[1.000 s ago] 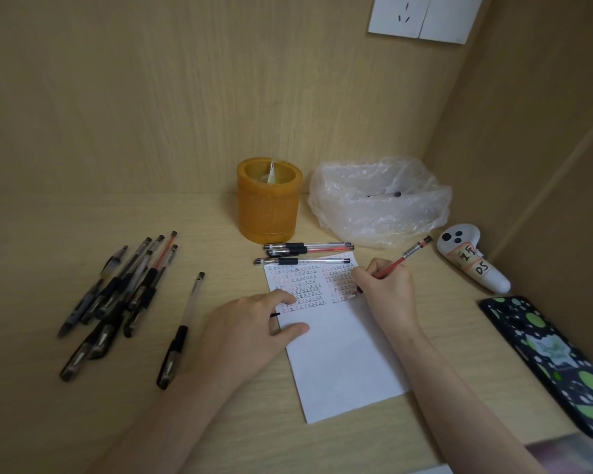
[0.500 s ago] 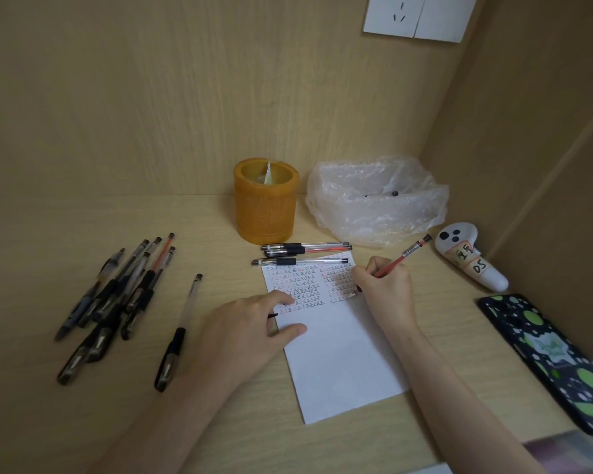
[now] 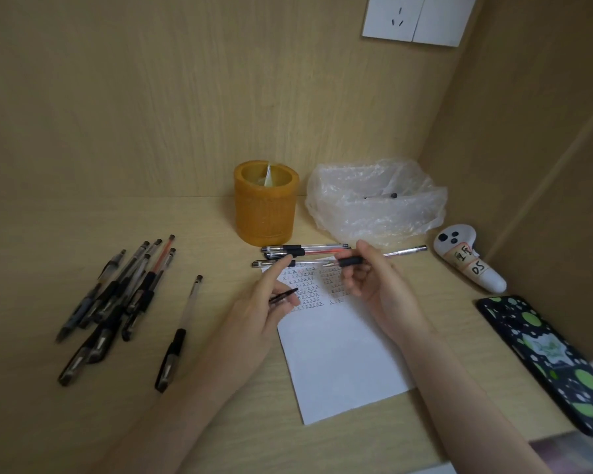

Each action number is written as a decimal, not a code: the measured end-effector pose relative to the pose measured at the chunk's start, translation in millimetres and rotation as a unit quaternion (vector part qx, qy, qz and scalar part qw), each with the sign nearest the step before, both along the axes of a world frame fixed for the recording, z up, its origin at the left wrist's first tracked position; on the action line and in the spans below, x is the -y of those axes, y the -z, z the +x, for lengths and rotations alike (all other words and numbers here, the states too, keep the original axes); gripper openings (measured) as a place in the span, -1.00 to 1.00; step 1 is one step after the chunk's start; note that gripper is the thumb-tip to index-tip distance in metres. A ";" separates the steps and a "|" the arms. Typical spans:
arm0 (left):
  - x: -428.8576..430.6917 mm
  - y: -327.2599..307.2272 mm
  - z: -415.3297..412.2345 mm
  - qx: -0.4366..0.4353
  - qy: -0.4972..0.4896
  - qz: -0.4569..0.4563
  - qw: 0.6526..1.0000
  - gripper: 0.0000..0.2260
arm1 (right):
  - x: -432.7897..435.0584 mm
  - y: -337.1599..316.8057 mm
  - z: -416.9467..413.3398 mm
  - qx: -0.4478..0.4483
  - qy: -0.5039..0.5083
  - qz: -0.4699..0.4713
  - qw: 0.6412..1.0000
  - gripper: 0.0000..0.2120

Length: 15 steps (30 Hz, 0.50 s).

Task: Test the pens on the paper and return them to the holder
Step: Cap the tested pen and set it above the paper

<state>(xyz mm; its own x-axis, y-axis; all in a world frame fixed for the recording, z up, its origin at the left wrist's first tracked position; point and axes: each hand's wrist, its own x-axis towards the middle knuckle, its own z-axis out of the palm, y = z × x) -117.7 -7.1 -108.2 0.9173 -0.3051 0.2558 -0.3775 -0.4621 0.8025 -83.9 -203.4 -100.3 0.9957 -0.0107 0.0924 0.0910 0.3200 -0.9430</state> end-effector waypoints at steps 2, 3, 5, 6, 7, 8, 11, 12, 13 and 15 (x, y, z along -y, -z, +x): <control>-0.9 0.2 0.5 0.004 0.000 -0.016 1.000 -0.45 | -3.0 -0.7 -1.4 0.008 -0.038 -0.005 0.999 -0.75; -1.4 -0.4 0.2 0.003 -0.002 -0.025 1.000 -0.41 | -4.1 -0.8 -2.4 0.011 -0.053 -0.008 0.999 -0.81; -1.4 -1.3 0.3 0.004 -0.008 -0.037 0.999 -0.38 | -4.9 0.6 -3.9 0.019 -0.083 -0.015 0.996 -0.82; -1.1 -1.8 0.4 0.005 -0.010 -0.042 0.999 -0.37 | -4.9 1.8 -3.9 0.025 -0.091 -0.025 0.995 -0.79; -0.9 -1.9 0.3 0.005 -0.011 -0.044 0.999 -0.36 | -5.4 1.7 -4.3 0.031 -0.093 -0.037 0.994 -0.78; -0.6 -2.1 0.3 0.005 -0.012 -0.044 0.999 -0.35 | -6.0 1.6 -4.9 0.036 -0.092 -0.046 0.994 -0.78; -0.2 -0.9 0.9 0.008 -0.007 -0.035 0.999 -0.32 | -9.0 3.1 -5.2 0.045 -0.096 -0.063 0.992 -0.85; -0.1 -0.8 0.8 0.010 -0.005 -0.033 0.999 -0.32 | -10.0 3.6 -5.6 0.048 -0.101 -0.070 0.991 -0.85; 0.2 -0.5 0.7 0.012 -0.005 -0.032 0.999 -0.32 | -10.6 4.4 -5.9 0.051 -0.107 -0.075 0.990 -0.85; 0.8 -0.2 0.7 0.015 0.000 -0.035 0.999 -0.33 | -11.6 4.5 -7.5 0.058 -0.119 -0.093 0.987 -0.86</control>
